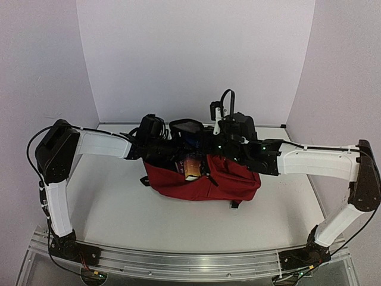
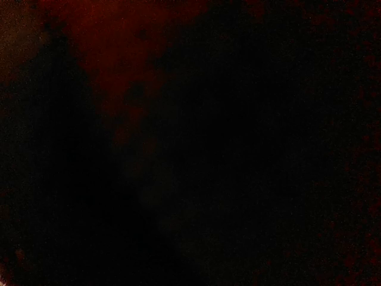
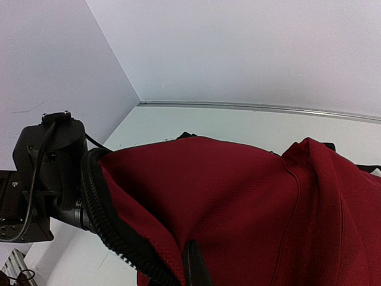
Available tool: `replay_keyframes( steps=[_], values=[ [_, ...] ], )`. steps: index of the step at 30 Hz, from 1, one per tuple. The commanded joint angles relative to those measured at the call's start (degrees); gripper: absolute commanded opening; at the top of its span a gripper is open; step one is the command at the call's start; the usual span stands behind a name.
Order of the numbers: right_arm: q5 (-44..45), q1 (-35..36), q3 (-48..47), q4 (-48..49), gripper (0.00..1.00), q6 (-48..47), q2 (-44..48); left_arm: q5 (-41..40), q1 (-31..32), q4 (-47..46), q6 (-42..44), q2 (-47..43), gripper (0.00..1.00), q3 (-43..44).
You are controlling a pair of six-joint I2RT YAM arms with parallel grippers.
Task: Pack the student bag
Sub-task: Place the book in the student bag.
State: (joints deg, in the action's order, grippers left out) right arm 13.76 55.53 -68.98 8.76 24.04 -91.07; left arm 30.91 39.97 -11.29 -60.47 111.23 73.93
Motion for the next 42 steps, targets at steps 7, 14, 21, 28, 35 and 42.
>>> replay_keyframes(
  steps=[7, 14, 21, 28, 35, 42],
  values=[
    [3.0, 1.0, 1.4, 11.1, 0.00, 2.4, 4.3, -2.3, 0.0, -10.8, -0.7, 4.2, 0.04, 8.8],
    [4.6, 1.0, 0.9, 9.3, 0.00, 2.2, 4.5, -7.2, -0.3, 4.7, 8.6, -3.0, 0.45, 6.7],
    [6.7, 1.0, 0.6, 7.6, 0.00, 0.9, 4.7, -12.2, -0.2, 18.7, 13.9, -11.4, 0.69, 2.5],
    [7.0, 0.9, 0.2, 6.8, 0.00, 0.7, 4.0, -9.5, 1.4, 18.2, 11.9, -13.9, 0.58, -1.7],
    [7.5, 1.0, 0.0, 6.3, 0.00, 0.5, 3.8, -9.4, 3.7, 20.8, 11.2, -12.4, 0.59, -1.9],
    [7.1, 0.9, -0.3, 6.2, 0.00, 0.6, 3.3, -9.0, 5.0, 21.5, 10.6, -9.3, 0.54, -0.7]
  ],
)
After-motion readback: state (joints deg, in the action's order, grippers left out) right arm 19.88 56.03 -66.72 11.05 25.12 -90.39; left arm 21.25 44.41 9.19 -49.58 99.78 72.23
